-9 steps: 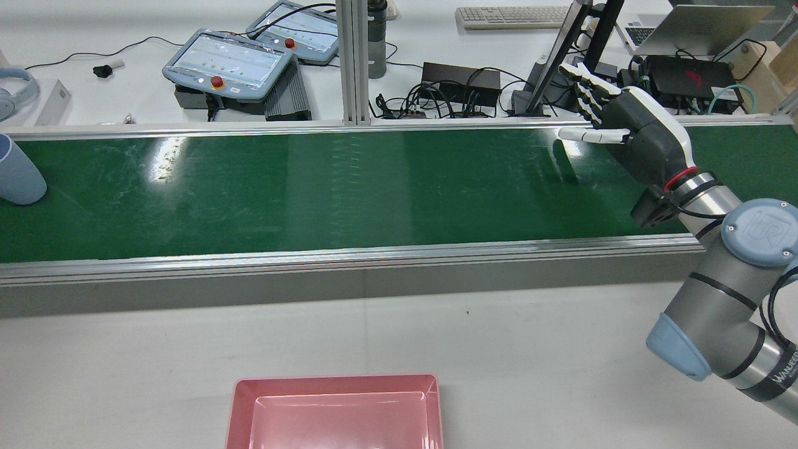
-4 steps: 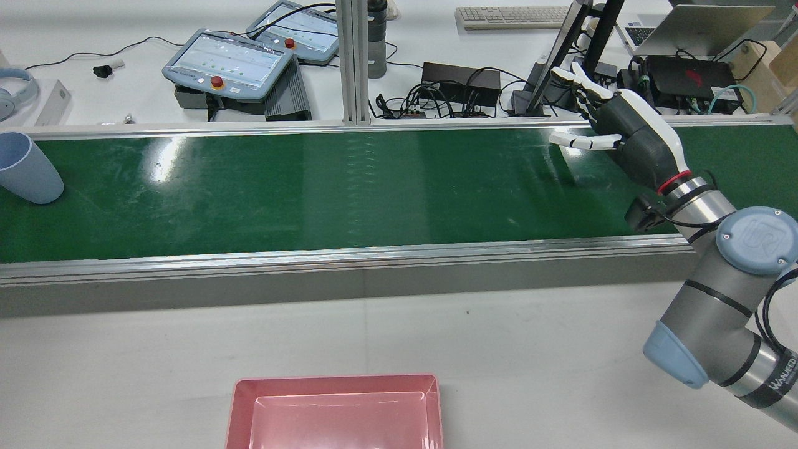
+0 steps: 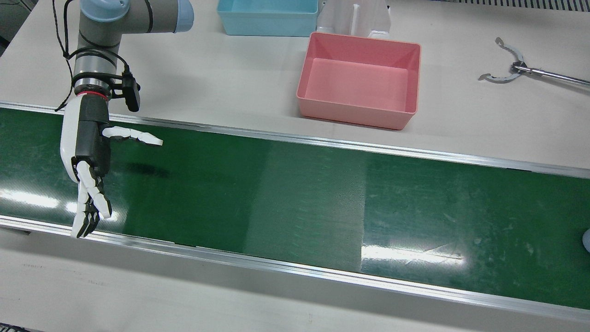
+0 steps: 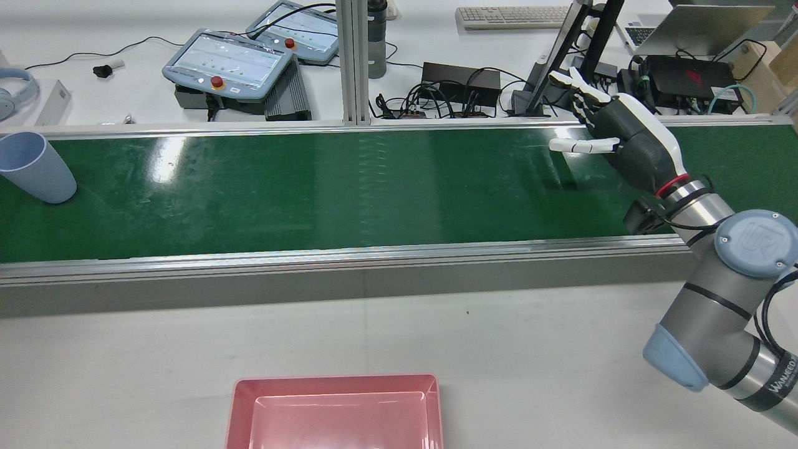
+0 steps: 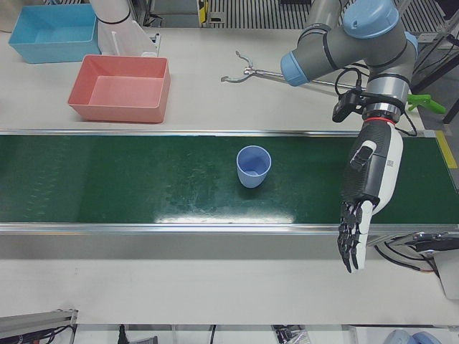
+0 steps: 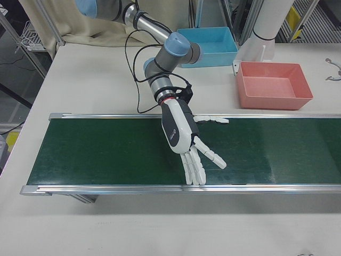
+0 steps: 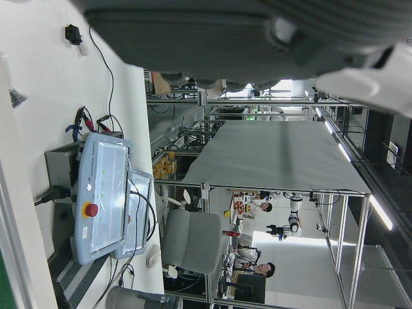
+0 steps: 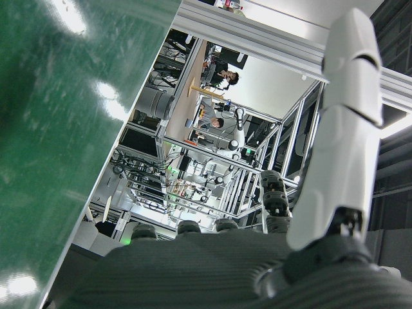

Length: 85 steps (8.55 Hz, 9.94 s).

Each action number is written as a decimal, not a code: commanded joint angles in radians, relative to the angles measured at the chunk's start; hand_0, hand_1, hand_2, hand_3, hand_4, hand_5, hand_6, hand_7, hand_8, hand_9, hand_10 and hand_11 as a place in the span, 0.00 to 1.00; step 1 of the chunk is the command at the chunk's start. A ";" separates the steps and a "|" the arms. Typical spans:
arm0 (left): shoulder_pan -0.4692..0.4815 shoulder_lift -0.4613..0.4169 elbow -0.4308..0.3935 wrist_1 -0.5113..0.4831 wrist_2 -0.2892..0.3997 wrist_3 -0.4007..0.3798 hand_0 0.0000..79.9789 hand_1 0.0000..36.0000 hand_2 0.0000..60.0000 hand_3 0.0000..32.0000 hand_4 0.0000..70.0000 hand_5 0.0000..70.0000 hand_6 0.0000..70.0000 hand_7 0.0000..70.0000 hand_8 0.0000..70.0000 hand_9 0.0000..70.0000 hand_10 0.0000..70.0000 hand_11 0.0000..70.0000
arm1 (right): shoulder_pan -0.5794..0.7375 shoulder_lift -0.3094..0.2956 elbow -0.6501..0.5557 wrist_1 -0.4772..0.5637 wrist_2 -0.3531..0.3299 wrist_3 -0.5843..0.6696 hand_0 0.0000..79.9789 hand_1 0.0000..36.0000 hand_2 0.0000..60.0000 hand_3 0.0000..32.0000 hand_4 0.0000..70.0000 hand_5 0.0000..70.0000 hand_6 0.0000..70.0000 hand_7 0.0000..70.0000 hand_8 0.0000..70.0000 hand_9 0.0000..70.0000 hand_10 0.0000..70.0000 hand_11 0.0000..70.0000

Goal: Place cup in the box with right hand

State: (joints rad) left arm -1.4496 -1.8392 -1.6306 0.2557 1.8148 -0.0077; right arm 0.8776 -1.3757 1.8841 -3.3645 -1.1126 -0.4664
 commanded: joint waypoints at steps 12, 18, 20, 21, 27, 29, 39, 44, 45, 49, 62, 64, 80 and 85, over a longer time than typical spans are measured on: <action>0.000 0.000 0.000 -0.001 0.000 0.000 0.00 0.00 0.00 0.00 0.00 0.00 0.00 0.00 0.00 0.00 0.00 0.00 | -0.017 -0.008 0.018 -0.007 -0.003 0.002 0.68 0.78 0.22 0.00 0.00 0.09 0.00 0.00 0.00 0.00 0.00 0.00; 0.000 0.000 0.008 -0.003 0.000 0.000 0.00 0.00 0.00 0.00 0.00 0.00 0.00 0.00 0.00 0.00 0.00 0.00 | -0.017 -0.008 0.044 -0.010 -0.001 0.003 0.69 0.77 0.20 0.00 0.00 0.09 0.00 0.00 0.00 0.00 0.00 0.00; 0.000 0.000 0.008 -0.003 0.001 0.000 0.00 0.00 0.00 0.00 0.00 0.00 0.00 0.00 0.00 0.00 0.00 0.00 | -0.015 -0.006 0.046 -0.010 -0.001 0.005 0.69 0.77 0.20 0.00 0.00 0.09 0.00 0.00 0.00 0.00 0.00 0.00; 0.000 0.000 0.008 -0.003 0.000 0.000 0.00 0.00 0.00 0.00 0.00 0.00 0.00 0.00 0.00 0.00 0.00 0.00 | -0.015 -0.006 0.061 -0.012 0.000 0.006 0.68 0.76 0.19 0.00 0.00 0.09 0.00 0.00 0.00 0.00 0.00 0.00; 0.000 0.000 0.008 -0.003 0.000 0.000 0.00 0.00 0.00 0.00 0.00 0.00 0.00 0.00 0.00 0.00 0.00 0.00 | -0.015 -0.008 0.073 -0.016 0.000 0.012 0.68 0.76 0.22 0.00 0.00 0.09 0.00 0.00 0.00 0.00 0.00 0.00; 0.000 0.000 0.008 -0.003 0.000 0.000 0.00 0.00 0.00 0.00 0.00 0.00 0.00 0.00 0.00 0.00 0.00 0.00 | -0.006 -0.011 0.075 -0.016 0.000 0.025 0.67 0.76 0.24 0.00 0.00 0.09 0.00 0.00 0.00 0.00 0.00 0.00; 0.000 0.000 -0.001 -0.003 0.000 0.000 0.00 0.00 0.00 0.00 0.00 0.00 0.00 0.00 0.00 0.00 0.00 0.00 | 0.015 -0.016 0.070 -0.024 -0.001 0.042 0.65 0.73 0.26 0.00 0.00 0.09 0.00 0.00 0.00 0.00 0.00 0.00; 0.000 -0.002 -0.005 0.001 0.001 0.002 0.00 0.00 0.00 0.00 0.00 0.00 0.00 0.00 0.00 0.00 0.00 0.00 | 0.003 0.007 0.027 -0.095 -0.009 -0.024 0.66 0.76 0.27 0.00 0.00 0.09 0.00 0.00 0.00 0.00 0.00 0.00; 0.000 -0.002 -0.005 0.001 0.001 0.002 0.00 0.00 0.00 0.00 0.00 0.00 0.00 0.00 0.00 0.00 0.00 0.00 | 0.004 0.009 0.042 -0.093 -0.006 -0.085 0.63 0.69 0.30 0.00 0.00 0.08 0.00 0.00 0.00 0.00 0.00 0.00; 0.000 -0.002 -0.005 0.001 0.001 0.002 0.00 0.00 0.00 0.00 0.00 0.00 0.00 0.00 0.00 0.00 0.00 0.00 | 0.038 -0.003 0.195 -0.102 -0.004 -0.331 0.58 0.50 0.17 0.00 0.00 0.05 0.00 0.00 0.00 0.00 0.00 0.00; 0.000 -0.002 -0.005 0.000 0.001 0.002 0.00 0.00 0.00 0.00 0.00 0.00 0.00 0.00 0.00 0.00 0.00 0.00 | 0.021 0.024 0.018 0.007 -0.041 0.107 0.57 0.49 0.25 0.00 0.00 0.05 0.00 0.00 0.00 0.00 0.00 0.00; 0.000 -0.002 -0.005 0.001 0.000 0.002 0.00 0.00 0.00 0.00 0.00 0.00 0.00 0.00 0.00 0.00 0.00 0.00 | 0.015 0.015 0.010 0.020 -0.041 0.112 0.60 0.58 0.20 0.00 0.00 0.06 0.00 0.00 0.00 0.00 0.00 0.00; 0.000 -0.002 -0.005 0.001 0.001 0.002 0.00 0.00 0.00 0.00 0.00 0.00 0.00 0.00 0.00 0.00 0.00 0.00 | -0.009 0.024 0.009 0.016 -0.036 0.120 0.61 0.60 0.21 0.00 0.00 0.07 0.00 0.00 0.00 0.00 0.00 0.00; 0.000 -0.002 -0.005 0.001 0.000 0.002 0.00 0.00 0.00 0.00 0.00 0.00 0.00 0.00 0.00 0.00 0.00 0.00 | -0.011 0.024 0.009 0.016 -0.036 0.120 0.62 0.58 0.21 0.00 0.00 0.07 0.00 0.00 0.00 0.00 0.00 0.00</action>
State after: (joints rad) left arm -1.4496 -1.8408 -1.6352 0.2562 1.8159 -0.0061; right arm 0.8683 -1.3515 1.8930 -3.3487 -1.1494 -0.3467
